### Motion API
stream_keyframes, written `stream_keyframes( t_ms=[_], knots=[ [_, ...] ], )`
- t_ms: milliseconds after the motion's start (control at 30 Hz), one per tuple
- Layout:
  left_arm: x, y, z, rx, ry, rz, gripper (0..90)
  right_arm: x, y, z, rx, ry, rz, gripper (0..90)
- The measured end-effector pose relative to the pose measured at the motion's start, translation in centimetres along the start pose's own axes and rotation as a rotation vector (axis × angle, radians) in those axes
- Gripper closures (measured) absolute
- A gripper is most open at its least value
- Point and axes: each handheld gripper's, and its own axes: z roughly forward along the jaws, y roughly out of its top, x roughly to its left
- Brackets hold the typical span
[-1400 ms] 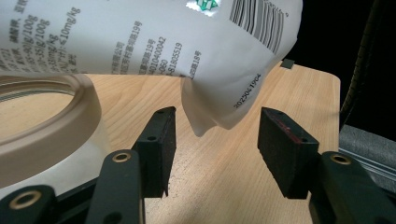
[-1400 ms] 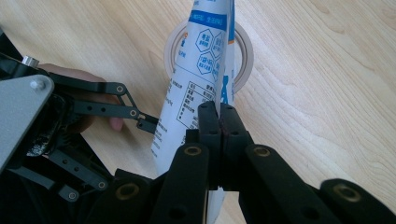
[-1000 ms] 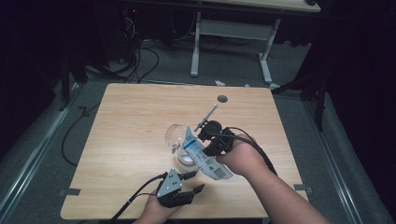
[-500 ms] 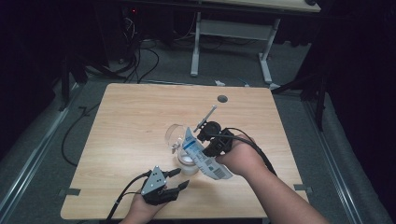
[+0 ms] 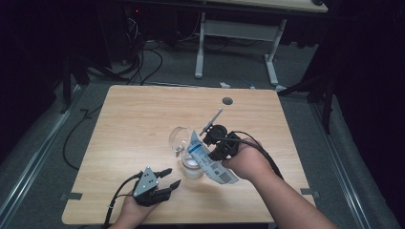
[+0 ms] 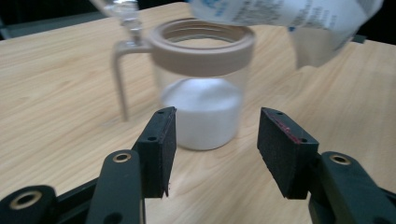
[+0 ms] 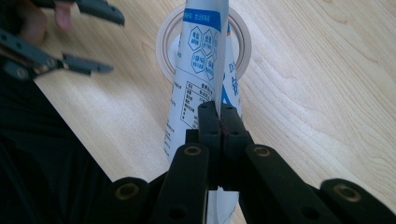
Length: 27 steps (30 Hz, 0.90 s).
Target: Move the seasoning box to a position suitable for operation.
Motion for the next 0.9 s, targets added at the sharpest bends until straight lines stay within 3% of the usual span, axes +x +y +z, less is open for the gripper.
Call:
stream_keyframes(
  t_ms=[133,300,400,900],
  knots=[
    [1.6,0.6,-1.1,-0.013,0.040,-0.017,47.3,-0.1,-0.1,0.0,0.002,0.005,0.005,90.0],
    [3.0,1.0,-2.3,-0.037,0.086,0.001,47.4,-0.1,-0.2,0.1,0.002,0.004,0.000,90.0],
    [3.5,1.6,-2.5,-0.061,0.096,-0.035,47.5,-0.2,-0.4,0.2,0.008,0.005,0.010,90.0],
    [3.8,1.3,-2.4,-0.042,0.102,-0.043,47.6,-2.1,-1.5,0.3,0.011,-0.013,0.052,90.0]
  ],
)
